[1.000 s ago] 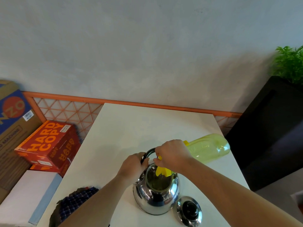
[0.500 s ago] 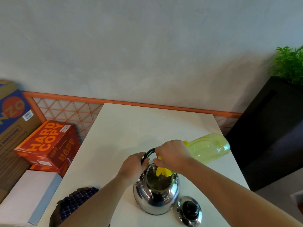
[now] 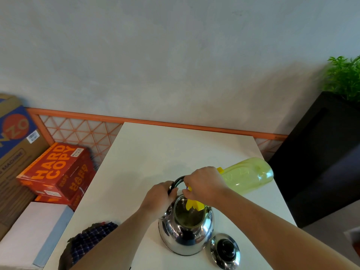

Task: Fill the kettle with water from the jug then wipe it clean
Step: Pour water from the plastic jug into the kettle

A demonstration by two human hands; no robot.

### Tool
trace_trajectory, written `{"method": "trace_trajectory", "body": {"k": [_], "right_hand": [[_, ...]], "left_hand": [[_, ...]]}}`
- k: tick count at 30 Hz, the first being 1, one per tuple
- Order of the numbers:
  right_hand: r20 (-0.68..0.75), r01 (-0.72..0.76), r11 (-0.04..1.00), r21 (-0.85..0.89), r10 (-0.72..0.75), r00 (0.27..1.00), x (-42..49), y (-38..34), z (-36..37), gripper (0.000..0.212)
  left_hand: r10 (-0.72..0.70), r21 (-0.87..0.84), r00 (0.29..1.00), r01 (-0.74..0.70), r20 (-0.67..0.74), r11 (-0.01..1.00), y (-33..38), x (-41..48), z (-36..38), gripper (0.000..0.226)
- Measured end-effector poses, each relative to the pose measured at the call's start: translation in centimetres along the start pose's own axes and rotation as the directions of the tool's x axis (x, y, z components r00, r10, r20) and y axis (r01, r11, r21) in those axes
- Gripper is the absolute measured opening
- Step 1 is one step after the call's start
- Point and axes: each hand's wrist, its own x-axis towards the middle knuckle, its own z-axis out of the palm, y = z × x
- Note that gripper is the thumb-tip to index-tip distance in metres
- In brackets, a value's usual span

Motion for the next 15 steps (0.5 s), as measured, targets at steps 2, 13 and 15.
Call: {"method": "trace_trajectory", "body": {"k": [2,13,15], "right_hand": [[0.003,-0.003,1.000,-0.003,0.003,1.000,-0.04,0.03,-0.01,0.032],[0.005,0.010,1.000,-0.010,-0.010,1.000,-0.08,-0.15,-0.09,0.032],[-0.004,0.015,1.000,-0.007,-0.015,1.000,-0.10,-0.19,-0.06,0.031]], "left_hand": [[-0.002,-0.003,1.000,0.002,-0.002,1.000,-0.06,-0.04,-0.01,0.030],[0.009,-0.014,1.000,-0.009,0.006,1.000,-0.24,0.01,0.08,0.028],[0.009,-0.019,1.000,-0.009,0.002,1.000,-0.25,0.01,0.11,0.028]]}}
